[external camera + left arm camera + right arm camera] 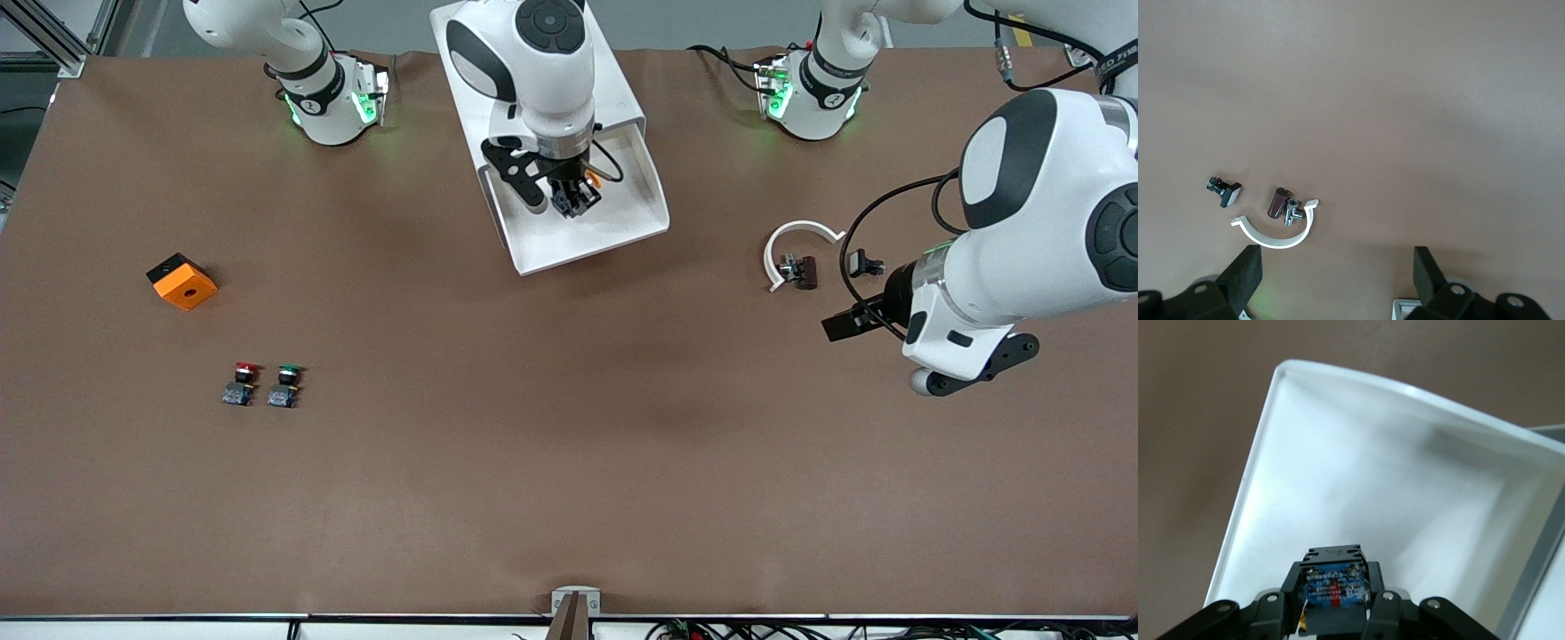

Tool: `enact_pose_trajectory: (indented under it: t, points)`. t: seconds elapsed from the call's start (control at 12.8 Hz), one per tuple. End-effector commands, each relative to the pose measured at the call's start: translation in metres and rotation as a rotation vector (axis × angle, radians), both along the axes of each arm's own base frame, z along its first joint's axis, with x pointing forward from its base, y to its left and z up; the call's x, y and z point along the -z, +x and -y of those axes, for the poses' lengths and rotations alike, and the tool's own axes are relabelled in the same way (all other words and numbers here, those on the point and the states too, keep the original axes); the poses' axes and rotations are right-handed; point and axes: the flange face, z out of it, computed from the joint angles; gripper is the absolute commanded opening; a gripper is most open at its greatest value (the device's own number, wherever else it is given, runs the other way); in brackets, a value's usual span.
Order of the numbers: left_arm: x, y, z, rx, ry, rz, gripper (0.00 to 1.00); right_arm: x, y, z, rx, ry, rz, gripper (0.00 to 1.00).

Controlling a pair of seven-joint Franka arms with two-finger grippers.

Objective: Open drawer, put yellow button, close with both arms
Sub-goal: 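Open the right gripper to drop the button and raise it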

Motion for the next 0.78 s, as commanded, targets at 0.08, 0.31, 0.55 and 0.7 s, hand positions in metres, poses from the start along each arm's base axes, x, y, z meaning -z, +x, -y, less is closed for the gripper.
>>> enact_pose_trajectory:
  t: [0.08, 0.31, 0.55, 0.7]
  points:
    - [-0.001, -0.006, 0.008, 0.048, 0.018, 0.019, 1.00, -0.007, 0.006, -0.004, 0.008, -0.012, 0.039, 1.00]
    - [0.002, -0.005, 0.012, 0.057, 0.021, 0.022, 1.00, -0.028, 0.024, 0.001, -0.009, 0.017, 0.063, 1.00]
    - [0.007, -0.008, 0.034, 0.089, 0.006, 0.029, 1.00, -0.052, 0.065, 0.037, -0.077, 0.002, 0.048, 1.00]
    - [0.024, -0.014, 0.060, 0.127, -0.008, 0.041, 1.00, -0.071, 0.104, 0.082, -0.187, -0.014, 0.021, 1.00]
